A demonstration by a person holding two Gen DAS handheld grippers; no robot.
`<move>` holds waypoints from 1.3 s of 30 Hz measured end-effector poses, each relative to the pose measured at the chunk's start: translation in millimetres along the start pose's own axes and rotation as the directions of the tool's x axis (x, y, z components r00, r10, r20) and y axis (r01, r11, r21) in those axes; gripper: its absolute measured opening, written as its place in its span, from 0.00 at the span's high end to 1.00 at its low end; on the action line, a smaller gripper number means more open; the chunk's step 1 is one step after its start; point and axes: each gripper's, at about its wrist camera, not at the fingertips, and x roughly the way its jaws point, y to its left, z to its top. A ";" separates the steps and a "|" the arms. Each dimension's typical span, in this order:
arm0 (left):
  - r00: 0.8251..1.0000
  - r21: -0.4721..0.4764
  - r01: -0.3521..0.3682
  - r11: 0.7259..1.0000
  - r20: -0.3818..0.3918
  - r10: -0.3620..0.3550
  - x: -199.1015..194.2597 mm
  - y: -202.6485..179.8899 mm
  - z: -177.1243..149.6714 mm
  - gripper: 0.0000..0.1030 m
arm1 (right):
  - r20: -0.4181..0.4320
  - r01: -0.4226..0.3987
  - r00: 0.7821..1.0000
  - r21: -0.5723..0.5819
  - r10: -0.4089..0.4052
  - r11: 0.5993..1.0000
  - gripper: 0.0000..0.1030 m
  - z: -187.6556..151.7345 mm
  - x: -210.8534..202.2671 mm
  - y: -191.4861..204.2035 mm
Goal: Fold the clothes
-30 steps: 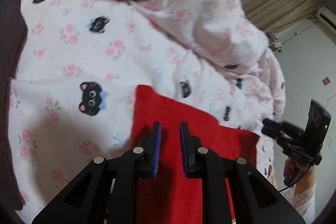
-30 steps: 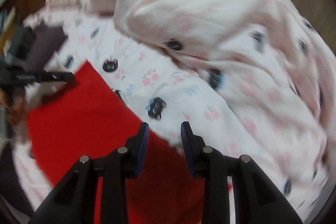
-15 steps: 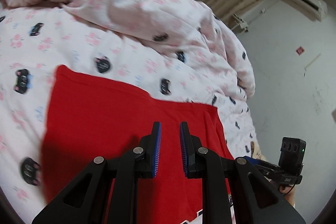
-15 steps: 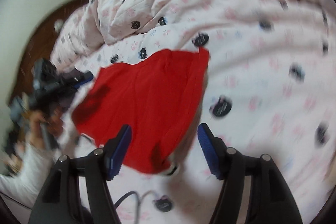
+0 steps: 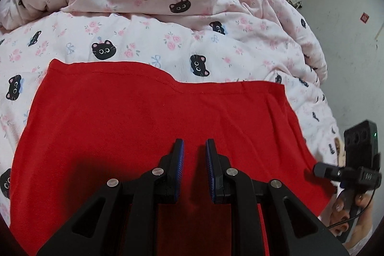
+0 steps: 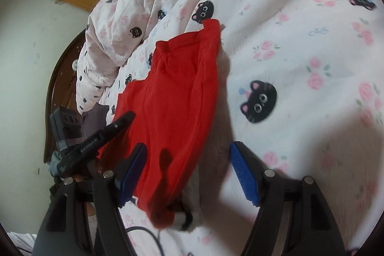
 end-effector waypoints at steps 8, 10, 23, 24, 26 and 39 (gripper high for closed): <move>1.000 0.010 -0.010 1.000 0.006 0.010 4.5 0.0 -4.9 0.85 | 0.012 -0.058 0.998 0.016 0.057 0.998 0.30 8.5 16.9 -2.0; 1.000 0.004 -0.003 1.000 0.005 0.003 5.2 1.0 -4.9 0.85 | 0.004 -0.060 0.998 0.004 0.060 0.998 0.33 7.6 19.7 0.7; 1.000 -0.018 0.023 1.000 -0.001 -0.023 5.2 5.7 -4.9 0.85 | -0.047 -0.191 0.979 0.145 0.200 0.971 0.91 2.3 33.0 -15.6; 1.000 -0.018 0.024 1.000 -0.002 -0.024 5.2 5.8 -4.8 0.85 | -0.037 -0.198 0.978 0.155 0.206 0.968 0.90 2.9 31.0 -17.0; 1.000 -0.017 0.026 1.000 -0.004 -0.026 5.4 5.8 -4.8 0.85 | -0.023 -0.206 0.977 0.182 0.214 0.962 0.87 3.3 30.0 -21.9; 1.000 -0.016 0.025 1.000 -0.010 -0.026 5.5 6.7 -3.9 0.85 | 0.040 -0.202 0.979 0.146 0.199 0.968 0.94 6.9 23.0 -7.3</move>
